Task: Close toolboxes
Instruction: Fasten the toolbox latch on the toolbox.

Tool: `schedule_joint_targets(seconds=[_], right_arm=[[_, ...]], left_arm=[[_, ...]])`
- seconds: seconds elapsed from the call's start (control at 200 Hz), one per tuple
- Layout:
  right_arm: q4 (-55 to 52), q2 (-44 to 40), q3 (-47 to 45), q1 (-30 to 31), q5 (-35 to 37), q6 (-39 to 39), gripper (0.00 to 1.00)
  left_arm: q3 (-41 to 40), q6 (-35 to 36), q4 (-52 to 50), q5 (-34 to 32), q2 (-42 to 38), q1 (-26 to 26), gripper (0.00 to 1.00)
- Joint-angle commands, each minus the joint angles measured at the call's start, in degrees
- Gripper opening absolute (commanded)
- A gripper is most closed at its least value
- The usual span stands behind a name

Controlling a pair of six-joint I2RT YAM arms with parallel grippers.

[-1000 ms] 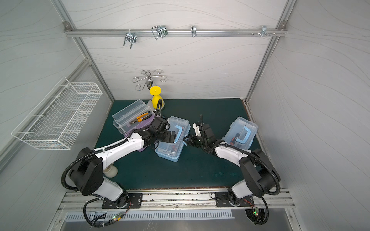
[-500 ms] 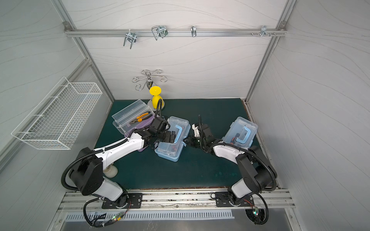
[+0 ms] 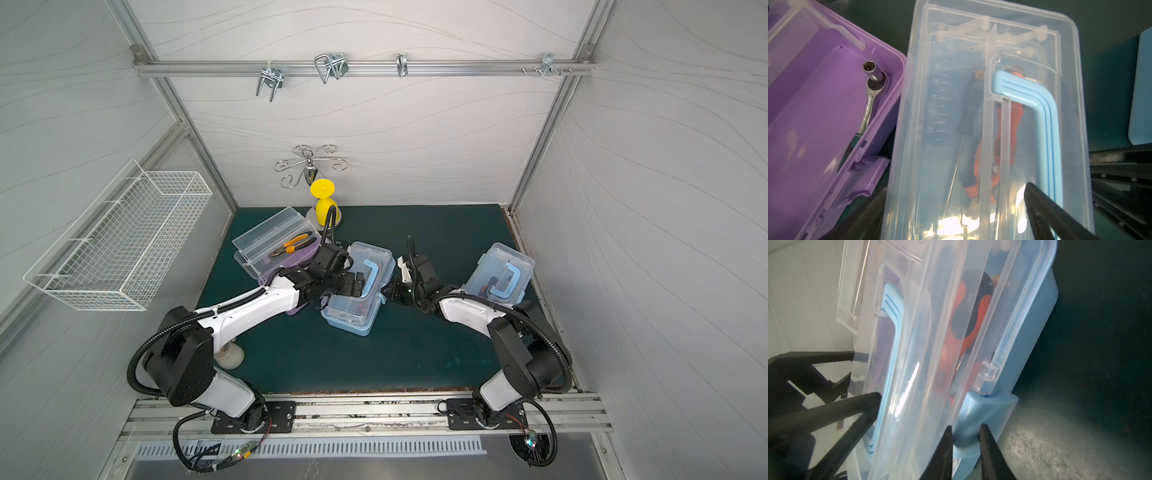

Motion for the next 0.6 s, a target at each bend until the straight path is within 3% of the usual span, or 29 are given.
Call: schedule_joint_targets(seconds=[0.0,0.255,0.59], right_arm=[[-3.4,1.5,2.2,1.8,2.8,-3.2,0.24],[-9.1,-1.5,3.2,1.7,7.5,-6.6,0.31],[-19.4,-4.8,4.8,0.1,15.4,-10.0,0.32]], left_arm=[[-0.7,-0.5,0.3,2.5,1.6,-0.4,0.98],[-0.7,-0.4,0.1,2.5,1.7,-0.4,0.98],[-0.6,-0.6,0.3,2.6,2.5,-0.3,0.98]])
